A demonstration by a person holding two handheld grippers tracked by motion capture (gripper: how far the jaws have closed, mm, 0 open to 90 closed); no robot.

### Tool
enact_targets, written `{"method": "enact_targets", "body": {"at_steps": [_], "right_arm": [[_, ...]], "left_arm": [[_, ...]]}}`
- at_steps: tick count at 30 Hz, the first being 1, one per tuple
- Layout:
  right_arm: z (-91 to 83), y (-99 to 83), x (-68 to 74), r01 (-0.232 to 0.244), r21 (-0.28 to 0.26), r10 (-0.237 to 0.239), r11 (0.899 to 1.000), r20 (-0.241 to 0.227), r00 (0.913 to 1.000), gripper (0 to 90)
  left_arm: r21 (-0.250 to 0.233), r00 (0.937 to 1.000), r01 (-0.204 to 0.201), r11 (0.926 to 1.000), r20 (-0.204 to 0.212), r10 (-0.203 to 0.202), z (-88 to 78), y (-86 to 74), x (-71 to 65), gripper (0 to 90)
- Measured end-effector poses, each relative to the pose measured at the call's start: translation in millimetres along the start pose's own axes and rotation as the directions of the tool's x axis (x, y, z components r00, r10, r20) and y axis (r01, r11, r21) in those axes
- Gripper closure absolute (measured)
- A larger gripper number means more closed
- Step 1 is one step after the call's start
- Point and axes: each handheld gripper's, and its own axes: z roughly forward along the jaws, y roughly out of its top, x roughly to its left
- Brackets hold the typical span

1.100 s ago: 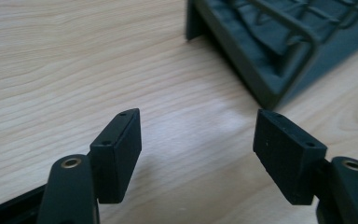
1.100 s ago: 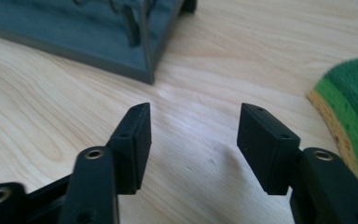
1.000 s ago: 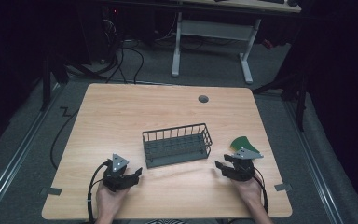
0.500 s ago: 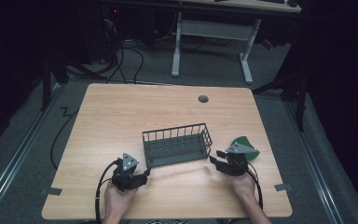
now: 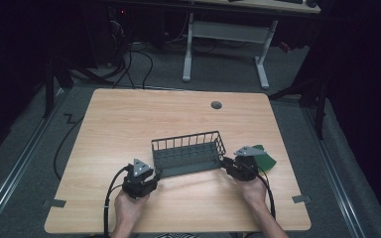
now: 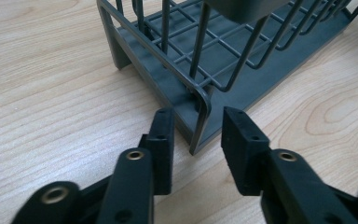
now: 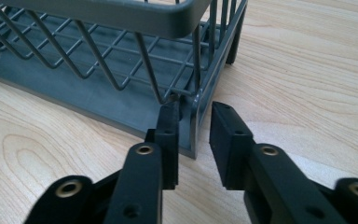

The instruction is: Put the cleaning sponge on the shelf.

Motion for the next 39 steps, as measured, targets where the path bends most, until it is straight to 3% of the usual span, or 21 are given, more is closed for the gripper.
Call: {"method": "enact_targets", "body": {"at_steps": [8,17,25,39], "right_arm": [[-0.3,4.2,0.6,0.025,0.008,-0.025,1.0,0.002,0.9997,86.1],[1.5,8.4,-1.9,0.028,0.025,-0.028,0.999,0.0,0.9996,86.3],[1.7,17.1,-12.1,-0.011,0.039,0.011,0.999,-0.005,0.9999,86.3],[4.9,33.6,-39.0,-0.103,0.067,0.1,0.992,0.038,0.9942,86.2]], "left_arm": [[0.003,1.0,0.007,1.0,0.006,-0.007,3.4,2.9,1.8,79.9],[0.017,0.9995,-0.031,0.9994,-0.002,0.031,6.9,8.4,1.5,85.4],[0.024,0.9989,-0.042,0.9988,0.02,0.042,13.5,20.7,4.1,86.1],[0.022,0.9982,-0.032,0.9993,0.051,0.031,38.1,47.3,3.7,86.3]]}}
